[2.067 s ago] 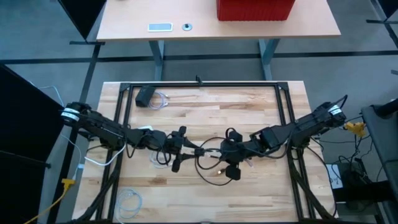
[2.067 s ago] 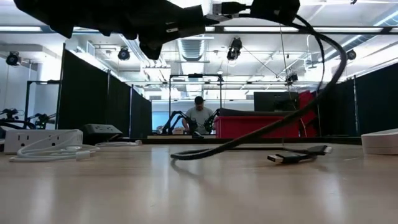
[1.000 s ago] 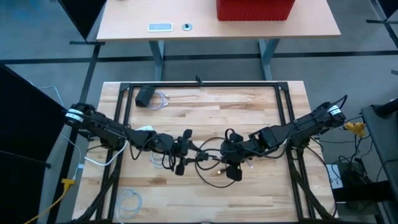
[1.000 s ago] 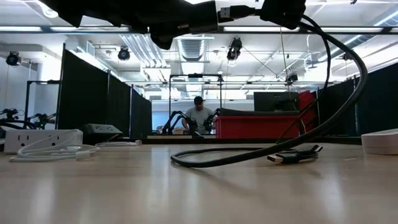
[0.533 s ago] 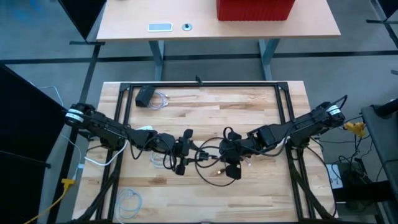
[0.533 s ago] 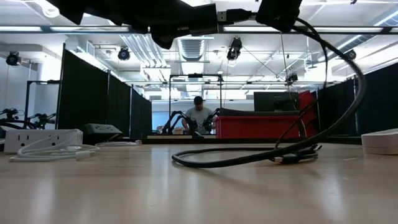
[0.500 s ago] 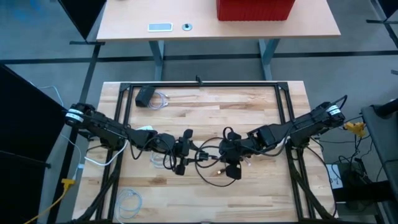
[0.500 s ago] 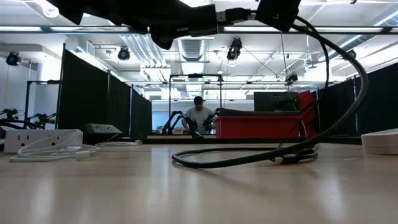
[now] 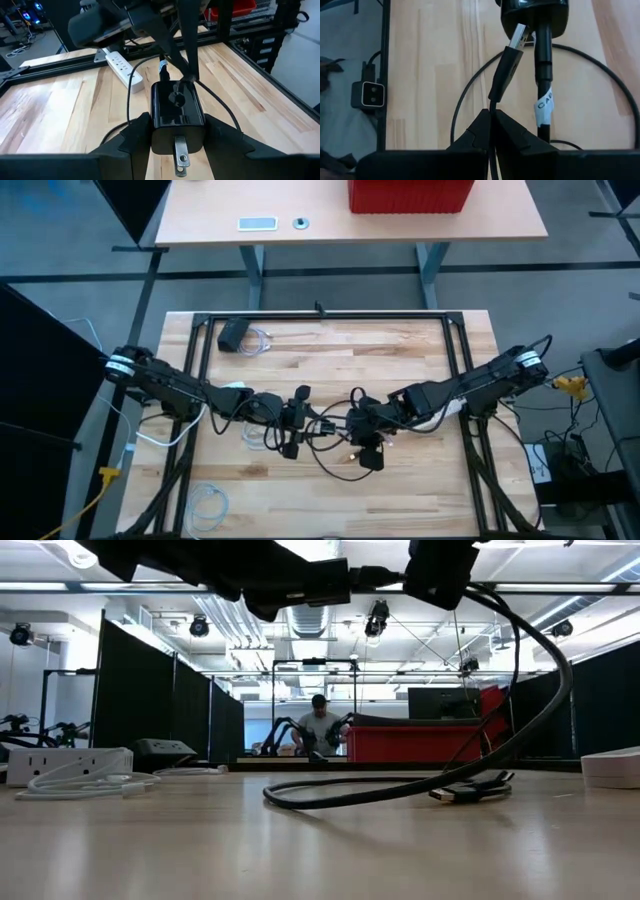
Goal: Insert USB
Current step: Insert the black charger cable into the black charger adapter
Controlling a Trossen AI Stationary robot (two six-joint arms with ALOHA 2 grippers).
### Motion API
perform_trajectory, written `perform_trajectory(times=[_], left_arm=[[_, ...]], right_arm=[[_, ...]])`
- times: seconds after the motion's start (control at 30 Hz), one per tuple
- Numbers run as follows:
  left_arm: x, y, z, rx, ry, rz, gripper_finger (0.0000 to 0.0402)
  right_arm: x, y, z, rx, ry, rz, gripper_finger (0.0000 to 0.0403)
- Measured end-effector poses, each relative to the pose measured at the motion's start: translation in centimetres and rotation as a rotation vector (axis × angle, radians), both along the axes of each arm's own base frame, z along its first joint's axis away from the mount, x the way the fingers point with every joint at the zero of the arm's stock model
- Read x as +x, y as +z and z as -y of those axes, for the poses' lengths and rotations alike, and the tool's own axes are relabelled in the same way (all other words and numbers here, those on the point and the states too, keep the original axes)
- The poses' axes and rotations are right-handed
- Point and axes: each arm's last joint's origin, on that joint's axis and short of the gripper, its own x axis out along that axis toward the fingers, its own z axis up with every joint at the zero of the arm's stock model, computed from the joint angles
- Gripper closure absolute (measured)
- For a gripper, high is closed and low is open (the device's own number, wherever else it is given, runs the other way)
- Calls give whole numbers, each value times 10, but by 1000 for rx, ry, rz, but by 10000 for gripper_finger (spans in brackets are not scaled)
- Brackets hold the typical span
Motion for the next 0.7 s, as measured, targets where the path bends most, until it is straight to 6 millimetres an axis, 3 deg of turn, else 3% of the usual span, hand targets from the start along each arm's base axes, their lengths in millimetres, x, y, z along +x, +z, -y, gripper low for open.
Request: perform_trajectory(times=[0.7], left_arm=[[-7,4,0,-16,-55,-43,255]], right_arm=[[-2,5,2,27,22,-9,403]])
